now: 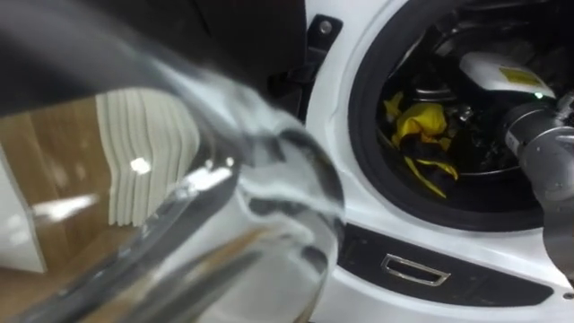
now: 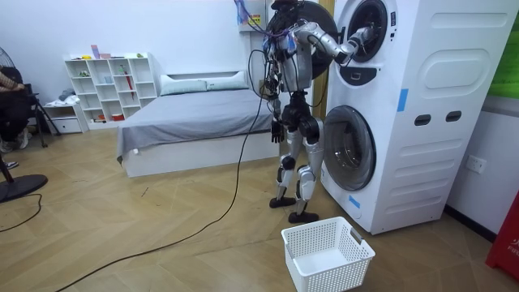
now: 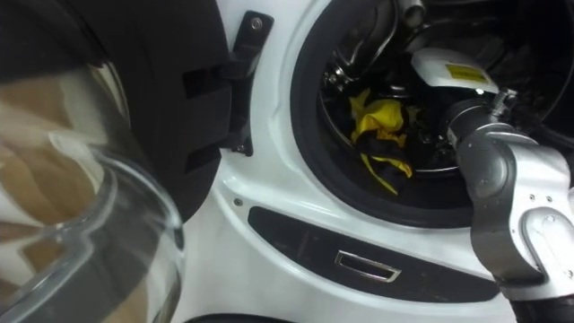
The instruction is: Pick clothes from washing machine
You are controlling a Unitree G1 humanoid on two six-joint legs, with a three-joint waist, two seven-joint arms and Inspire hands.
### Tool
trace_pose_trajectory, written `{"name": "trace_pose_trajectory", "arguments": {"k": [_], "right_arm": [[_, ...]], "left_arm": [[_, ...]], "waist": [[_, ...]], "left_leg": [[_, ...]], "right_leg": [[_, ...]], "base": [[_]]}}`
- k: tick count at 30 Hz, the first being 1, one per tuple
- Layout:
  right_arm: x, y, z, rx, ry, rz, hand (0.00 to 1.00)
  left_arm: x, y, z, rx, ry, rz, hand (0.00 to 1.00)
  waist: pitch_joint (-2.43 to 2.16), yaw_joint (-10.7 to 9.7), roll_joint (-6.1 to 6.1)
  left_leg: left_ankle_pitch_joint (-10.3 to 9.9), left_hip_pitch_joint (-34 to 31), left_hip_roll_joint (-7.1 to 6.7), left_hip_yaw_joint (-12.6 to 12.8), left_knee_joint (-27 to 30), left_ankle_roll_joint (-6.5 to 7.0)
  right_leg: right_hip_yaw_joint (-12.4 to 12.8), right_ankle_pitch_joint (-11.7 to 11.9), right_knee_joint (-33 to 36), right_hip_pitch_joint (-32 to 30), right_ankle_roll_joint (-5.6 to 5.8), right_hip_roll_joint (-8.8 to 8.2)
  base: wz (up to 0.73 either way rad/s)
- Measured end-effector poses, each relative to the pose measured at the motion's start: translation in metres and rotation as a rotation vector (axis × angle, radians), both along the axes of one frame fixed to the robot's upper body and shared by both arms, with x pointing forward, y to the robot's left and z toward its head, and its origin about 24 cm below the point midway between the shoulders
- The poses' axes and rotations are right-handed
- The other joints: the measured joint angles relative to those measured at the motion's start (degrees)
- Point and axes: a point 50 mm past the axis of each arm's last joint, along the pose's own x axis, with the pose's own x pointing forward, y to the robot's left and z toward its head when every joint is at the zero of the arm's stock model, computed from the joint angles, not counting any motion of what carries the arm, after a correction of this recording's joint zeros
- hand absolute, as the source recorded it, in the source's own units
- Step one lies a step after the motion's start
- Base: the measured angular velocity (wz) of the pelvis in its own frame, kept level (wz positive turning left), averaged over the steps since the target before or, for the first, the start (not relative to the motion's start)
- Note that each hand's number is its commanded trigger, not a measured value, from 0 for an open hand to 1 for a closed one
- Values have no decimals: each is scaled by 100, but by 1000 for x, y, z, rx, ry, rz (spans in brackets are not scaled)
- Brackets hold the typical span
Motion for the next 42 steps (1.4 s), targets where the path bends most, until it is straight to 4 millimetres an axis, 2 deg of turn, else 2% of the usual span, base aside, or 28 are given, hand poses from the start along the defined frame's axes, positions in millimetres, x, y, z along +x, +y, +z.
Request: {"name": "trace_pose_trajectory", "arguments": {"k": [2,5,16,17,18,19,24,42], "right_arm": [[-1,1,0,-24,10,0,0],[-2,1,1,-71,31,-13,0],[3,-4,-10,-121,122,-56,0],[3,-4,-10,-125,122,-59,51],[3,-5,-11,-127,126,-62,84],[3,-5,-12,-128,129,-62,100],[2,-4,-12,-149,133,-58,100],[0,-3,-13,-185,163,-48,100]], "left_arm": [[2,-1,0,-6,-5,0,0],[5,-1,0,-20,-11,-13,0],[10,-2,-1,-28,-8,-37,0],[11,-1,0,-26,-9,-40,0],[11,0,0,-24,-10,-42,0],[11,0,0,-24,-9,-43,0],[13,8,3,-18,-13,-54,0],[13,8,3,5,-26,-67,0]], "waist": [[13,27,-30],[9,43,-62],[14,154,-62],[18,163,-68],[19,167,-71],[19,168,-71],[17,191,-72],[13,173,-64]], "left_leg": [[-1,-1,3,-1,-4,0],[-1,1,1,-10,-10,0],[-40,161,-7,-79,-14,13],[-40,152,-10,-81,-13,14],[-40,145,-12,-81,-13,15],[-41,144,-13,-80,-13,15],[-43,166,-7,-84,-60,22],[-44,200,19,-94,-108,21]], "right_leg": [[2,0,-2,-3,0,1],[-15,-1,-13,3,1,5],[-70,-17,-94,219,27,0],[-67,-19,-96,211,30,-2],[-67,-21,-95,204,32,-4],[-66,-21,-95,202,34,-4],[-67,-32,-97,202,44,5],[-9,-29,-83,211,37,31]], "base": [[0],[0],[3],[0],[0],[0],[0],[0]]}}
